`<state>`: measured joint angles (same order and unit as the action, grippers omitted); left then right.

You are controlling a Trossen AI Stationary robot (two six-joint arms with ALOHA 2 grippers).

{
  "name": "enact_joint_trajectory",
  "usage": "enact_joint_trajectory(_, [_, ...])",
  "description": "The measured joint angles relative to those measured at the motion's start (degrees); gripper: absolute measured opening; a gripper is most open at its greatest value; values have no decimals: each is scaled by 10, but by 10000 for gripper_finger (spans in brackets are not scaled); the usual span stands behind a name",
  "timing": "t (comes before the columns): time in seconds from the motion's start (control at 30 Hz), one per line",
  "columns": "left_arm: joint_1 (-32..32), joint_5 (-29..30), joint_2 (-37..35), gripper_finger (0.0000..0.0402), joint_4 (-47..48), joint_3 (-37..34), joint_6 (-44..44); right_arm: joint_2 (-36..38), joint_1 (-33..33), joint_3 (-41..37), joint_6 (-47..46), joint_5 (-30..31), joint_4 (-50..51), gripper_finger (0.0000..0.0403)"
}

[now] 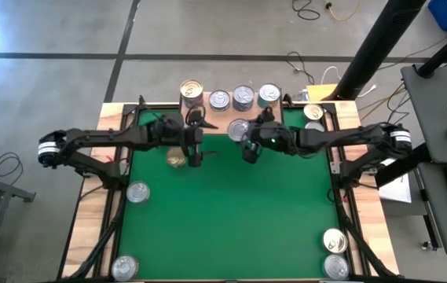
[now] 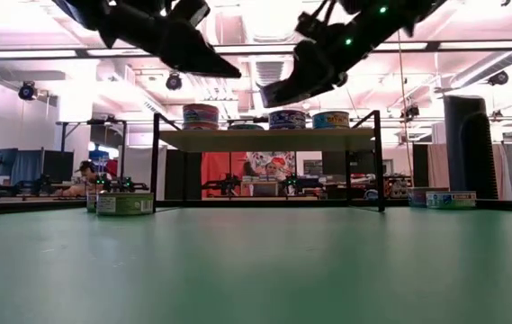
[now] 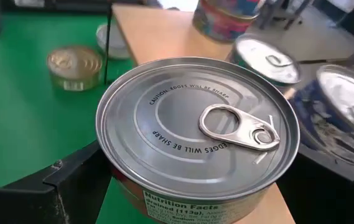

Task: Stack canned seafood by type on shelf
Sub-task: Put the top red tuna can on the shelf

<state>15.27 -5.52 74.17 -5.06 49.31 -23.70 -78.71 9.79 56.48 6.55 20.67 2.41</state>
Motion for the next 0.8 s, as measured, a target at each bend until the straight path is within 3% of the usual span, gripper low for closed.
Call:
enact_joint_trajectory(0.23, [48,-25,-2,366,2,5,-57,-2,82,13,39,-174,15,376])
enact_joint_trajectory(0.47, [117,-202,7,366,-15,4,-63,29,202,-22,57,-369,-34,376])
enact_joint_trajectory(0.53, [133,-220,24,366,-53,4,-55,23,225,-33,47,-419,-68,376])
enact_joint_trajectory(0.63, [149,-218,59,366,-98,8,-40,-1,238,-35,52,-436,-86,376])
enact_joint_trajectory(0.8, [148,-202,111,365,-48,62,-48,-28,237,-39,39,-455,-66,376])
